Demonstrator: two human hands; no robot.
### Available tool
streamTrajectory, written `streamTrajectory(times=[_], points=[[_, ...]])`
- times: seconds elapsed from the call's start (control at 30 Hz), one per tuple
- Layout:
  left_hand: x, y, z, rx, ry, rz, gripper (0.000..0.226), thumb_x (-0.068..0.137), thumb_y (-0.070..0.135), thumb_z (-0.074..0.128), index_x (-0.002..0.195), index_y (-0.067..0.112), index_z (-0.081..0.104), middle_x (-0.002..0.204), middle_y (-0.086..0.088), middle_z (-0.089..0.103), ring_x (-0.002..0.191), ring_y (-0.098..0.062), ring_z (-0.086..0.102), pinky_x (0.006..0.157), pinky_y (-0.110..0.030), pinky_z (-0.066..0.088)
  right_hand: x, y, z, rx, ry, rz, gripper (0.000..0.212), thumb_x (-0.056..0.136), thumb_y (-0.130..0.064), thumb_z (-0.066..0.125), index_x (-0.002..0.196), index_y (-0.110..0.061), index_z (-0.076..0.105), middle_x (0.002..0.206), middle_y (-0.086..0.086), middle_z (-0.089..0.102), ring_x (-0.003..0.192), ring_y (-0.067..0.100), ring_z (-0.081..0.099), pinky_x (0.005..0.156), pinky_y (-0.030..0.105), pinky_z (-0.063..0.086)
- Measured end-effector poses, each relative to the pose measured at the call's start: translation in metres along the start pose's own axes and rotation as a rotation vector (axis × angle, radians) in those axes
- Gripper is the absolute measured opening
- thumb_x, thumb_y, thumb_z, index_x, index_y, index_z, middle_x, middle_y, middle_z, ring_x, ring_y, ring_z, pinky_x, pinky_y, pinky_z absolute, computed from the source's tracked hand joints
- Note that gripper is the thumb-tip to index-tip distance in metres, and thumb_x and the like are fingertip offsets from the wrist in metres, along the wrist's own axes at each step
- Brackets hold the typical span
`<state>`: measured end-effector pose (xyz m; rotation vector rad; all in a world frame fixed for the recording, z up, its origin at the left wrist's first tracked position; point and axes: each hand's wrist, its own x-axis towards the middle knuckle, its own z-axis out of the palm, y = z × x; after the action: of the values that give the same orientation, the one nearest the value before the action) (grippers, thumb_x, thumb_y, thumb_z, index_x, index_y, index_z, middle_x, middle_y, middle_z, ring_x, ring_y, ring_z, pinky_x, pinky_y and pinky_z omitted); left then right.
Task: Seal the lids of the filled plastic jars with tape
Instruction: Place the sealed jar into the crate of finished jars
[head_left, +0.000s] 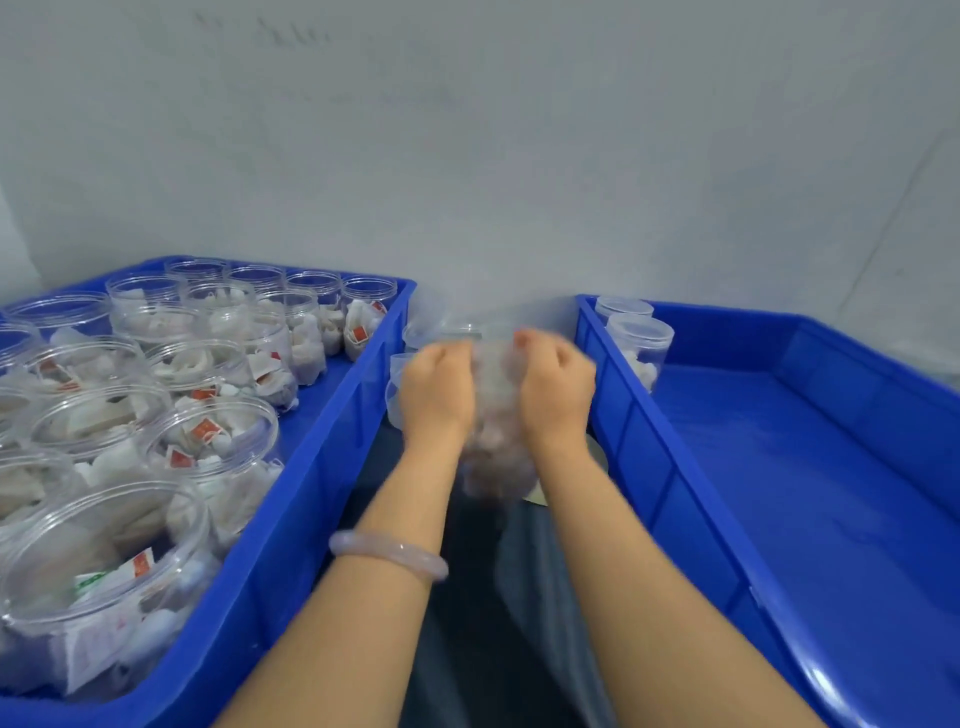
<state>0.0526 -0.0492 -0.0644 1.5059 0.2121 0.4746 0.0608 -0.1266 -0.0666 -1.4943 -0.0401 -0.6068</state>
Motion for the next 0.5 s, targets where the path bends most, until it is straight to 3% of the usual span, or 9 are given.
streamTrajectory(times=[0.1, 0.17, 0.2, 0.3, 0.37, 0.43, 0.5], points=[[-0.003, 0.065, 0.032, -0.236, -0.059, 0.187, 0.014, 0.076, 0.025, 0.054, 0.065, 0.019, 0.061, 0.075, 0.000, 0.061, 0.081, -0.022, 0.056, 0.083, -0.038, 0.046, 0.030, -0.065, -0.014, 0.106, 0.117, -0.176, 0.038, 0.073, -0.025, 0.047, 0.067, 0.012, 0.052, 0.059, 0.019, 0.048, 0.064, 0.018, 0.043, 0.059, 0.031, 0.034], [-0.005, 0.098, 0.059, -0.363, -0.142, 0.309, 0.006, 0.077, 0.024, 0.058, 0.075, 0.022, 0.062, 0.084, 0.001, 0.064, 0.090, -0.023, 0.060, 0.089, -0.035, 0.046, 0.055, -0.098, -0.033, 0.084, 0.213, -0.262, 0.026, 0.069, -0.028, 0.044, 0.053, -0.010, 0.055, 0.051, -0.002, 0.055, 0.062, 0.015, 0.051, 0.060, 0.029, 0.040], [-0.004, 0.105, 0.074, -0.380, -0.212, 0.328, 0.005, 0.082, 0.020, 0.059, 0.083, 0.019, 0.064, 0.093, -0.003, 0.066, 0.100, -0.025, 0.061, 0.095, -0.036, 0.046, 0.067, -0.107, -0.045, 0.058, 0.246, -0.310, 0.023, 0.069, -0.029, 0.044, 0.056, -0.016, 0.058, 0.052, -0.009, 0.057, 0.063, 0.012, 0.055, 0.061, 0.027, 0.044], [-0.005, 0.094, 0.115, -0.113, -0.351, 0.271, 0.026, 0.092, 0.022, 0.056, 0.112, 0.007, 0.064, 0.119, -0.015, 0.063, 0.114, -0.029, 0.056, 0.097, -0.037, 0.045, 0.083, -0.097, -0.084, -0.073, 0.312, -0.315, 0.043, 0.072, -0.031, 0.039, 0.093, -0.010, 0.071, 0.085, -0.004, 0.070, 0.090, 0.016, 0.064, 0.082, 0.027, 0.048], [-0.012, 0.065, 0.135, 0.122, -0.406, 0.261, 0.036, 0.094, 0.028, 0.055, 0.124, 0.009, 0.058, 0.127, -0.012, 0.060, 0.118, -0.027, 0.054, 0.098, -0.030, 0.043, 0.083, -0.060, -0.109, -0.268, 0.345, -0.257, 0.055, 0.075, -0.031, 0.032, 0.114, -0.012, 0.066, 0.112, 0.003, 0.068, 0.110, 0.018, 0.058, 0.096, 0.027, 0.040], [-0.023, 0.031, 0.147, 0.264, -0.498, 0.215, 0.040, 0.095, 0.030, 0.053, 0.132, 0.013, 0.053, 0.132, -0.008, 0.056, 0.120, -0.024, 0.052, 0.098, -0.029, 0.039, 0.083, -0.018, -0.137, -0.448, 0.390, -0.102, 0.055, 0.079, -0.033, 0.028, 0.119, -0.018, 0.064, 0.122, 0.006, 0.062, 0.119, 0.022, 0.048, 0.101, 0.031, 0.029], [-0.032, 0.002, 0.155, 0.364, -0.561, 0.157, 0.037, 0.096, 0.032, 0.050, 0.129, 0.016, 0.054, 0.130, -0.009, 0.057, 0.117, -0.026, 0.053, 0.098, -0.033, 0.042, 0.083, 0.013, -0.159, -0.506, 0.340, 0.081, 0.044, 0.091, -0.029, 0.032, 0.122, -0.018, 0.061, 0.129, 0.010, 0.056, 0.120, 0.026, 0.045, 0.097, 0.030, 0.030]])
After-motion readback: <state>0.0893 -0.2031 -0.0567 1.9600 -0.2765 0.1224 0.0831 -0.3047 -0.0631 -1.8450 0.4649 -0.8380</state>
